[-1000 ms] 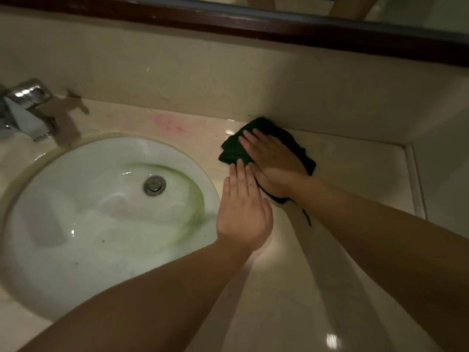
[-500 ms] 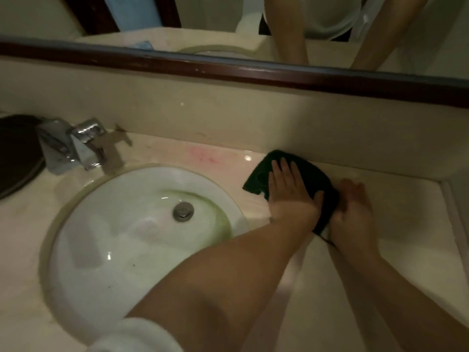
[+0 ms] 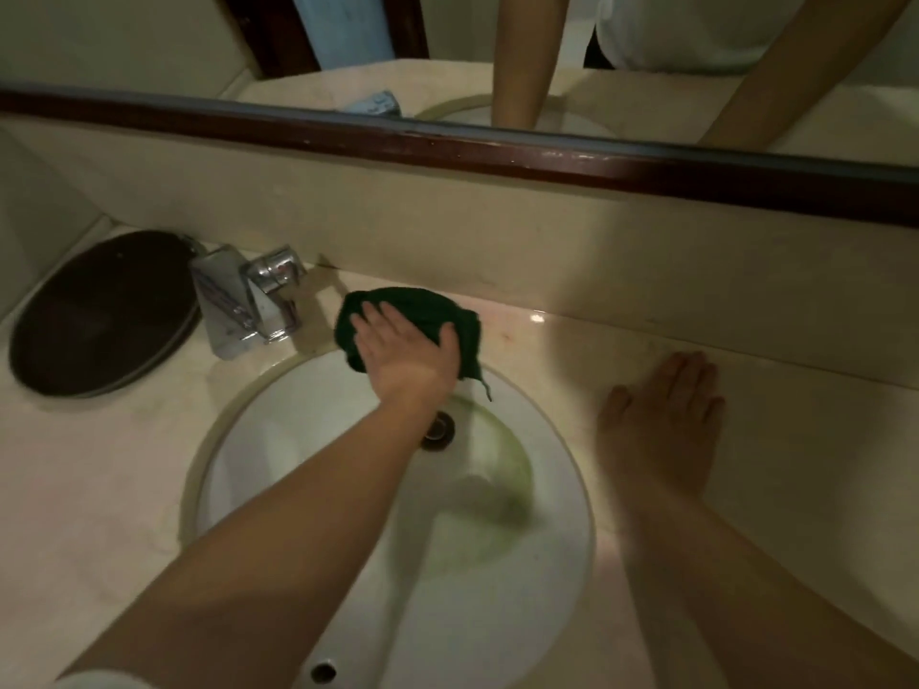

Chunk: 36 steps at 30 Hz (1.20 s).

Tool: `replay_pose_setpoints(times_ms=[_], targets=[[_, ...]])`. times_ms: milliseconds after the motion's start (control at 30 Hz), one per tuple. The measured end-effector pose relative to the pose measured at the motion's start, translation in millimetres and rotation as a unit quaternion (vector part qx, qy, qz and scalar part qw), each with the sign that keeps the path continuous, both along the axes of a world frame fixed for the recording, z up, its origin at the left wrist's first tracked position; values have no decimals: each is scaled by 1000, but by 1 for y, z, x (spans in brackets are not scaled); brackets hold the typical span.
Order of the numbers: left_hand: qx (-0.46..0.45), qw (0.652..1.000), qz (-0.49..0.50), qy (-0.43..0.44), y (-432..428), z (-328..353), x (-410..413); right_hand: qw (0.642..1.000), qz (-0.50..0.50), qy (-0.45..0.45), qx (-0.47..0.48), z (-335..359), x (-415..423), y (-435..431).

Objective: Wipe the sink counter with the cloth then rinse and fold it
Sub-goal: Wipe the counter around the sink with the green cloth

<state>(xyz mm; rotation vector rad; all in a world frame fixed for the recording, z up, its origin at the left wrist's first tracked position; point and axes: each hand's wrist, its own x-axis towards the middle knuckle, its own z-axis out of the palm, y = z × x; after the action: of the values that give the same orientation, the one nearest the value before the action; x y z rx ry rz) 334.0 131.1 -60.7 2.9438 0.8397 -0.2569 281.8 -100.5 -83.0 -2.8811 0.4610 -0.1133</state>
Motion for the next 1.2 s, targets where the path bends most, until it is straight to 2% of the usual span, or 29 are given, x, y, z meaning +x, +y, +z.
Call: replay_pose_setpoints(times_ms=[100, 233, 567, 700, 767, 867, 1000, 1067, 1200], targets=[[23, 999, 30, -3, 45, -1, 8, 1000, -8, -11, -12, -1, 2, 2], [35, 999, 10, -2, 57, -2, 24, 1000, -6, -6, -29, -3, 3, 3], [-7, 999, -12, 40, -59, 3, 41, 999, 3, -2, -50, -6, 7, 2], [-24, 994, -93, 48, -143, 6, 17, 999, 17, 8, -36, -7, 8, -1], [-15, 985, -170, 41, -156, 5, 1, 995, 92, 27, -39, -9, 5, -23], [-14, 968, -248, 27, -125, 5, -17, 981, 186, 4, -53, -5, -7, -65], [69, 988, -132, 39, -24, 2, -7, 988, 142, 22, -50, 3, -11, -70], [73, 995, -57, 42, 25, 5, 3, 989, 132, 38, -51, 3, -10, -65], [51, 998, 9, 33, 30, 3, 22, 988, 133, 43, -60, 0, -8, -68]])
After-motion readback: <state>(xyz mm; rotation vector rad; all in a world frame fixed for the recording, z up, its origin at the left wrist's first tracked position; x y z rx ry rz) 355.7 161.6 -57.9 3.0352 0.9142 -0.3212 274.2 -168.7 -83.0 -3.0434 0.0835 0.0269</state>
